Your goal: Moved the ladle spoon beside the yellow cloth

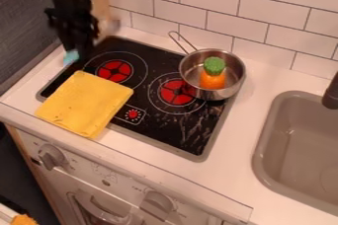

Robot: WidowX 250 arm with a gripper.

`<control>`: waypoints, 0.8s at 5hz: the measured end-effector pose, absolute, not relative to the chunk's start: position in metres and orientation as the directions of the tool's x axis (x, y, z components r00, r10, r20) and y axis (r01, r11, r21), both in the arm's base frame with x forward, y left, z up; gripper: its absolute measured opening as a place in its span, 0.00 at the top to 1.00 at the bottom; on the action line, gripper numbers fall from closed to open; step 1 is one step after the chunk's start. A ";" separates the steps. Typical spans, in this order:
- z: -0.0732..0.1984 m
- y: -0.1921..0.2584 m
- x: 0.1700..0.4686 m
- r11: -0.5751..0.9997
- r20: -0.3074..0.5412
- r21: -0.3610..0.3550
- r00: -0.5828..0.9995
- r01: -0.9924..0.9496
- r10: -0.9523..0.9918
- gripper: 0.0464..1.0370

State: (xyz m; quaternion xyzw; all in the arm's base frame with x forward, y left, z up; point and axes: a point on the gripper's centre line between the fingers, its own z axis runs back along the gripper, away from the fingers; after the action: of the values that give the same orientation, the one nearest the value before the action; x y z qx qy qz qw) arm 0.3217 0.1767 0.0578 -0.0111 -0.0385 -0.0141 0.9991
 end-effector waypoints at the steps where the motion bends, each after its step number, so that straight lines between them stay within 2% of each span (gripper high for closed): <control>1: 0.063 0.137 0.296 0.998 0.079 -0.028 0.996 0.054 -0.052 0.72; 3: 0.033 0.070 0.237 0.997 0.033 -0.064 0.998 0.051 -0.049 0.72; 4: 0.021 0.049 0.231 1.000 0.022 -0.006 1.000 -0.002 0.002 0.72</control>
State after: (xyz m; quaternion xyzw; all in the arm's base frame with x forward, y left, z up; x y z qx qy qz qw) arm 0.2307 0.0486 0.0207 -0.0030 -0.0109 0.0010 0.9999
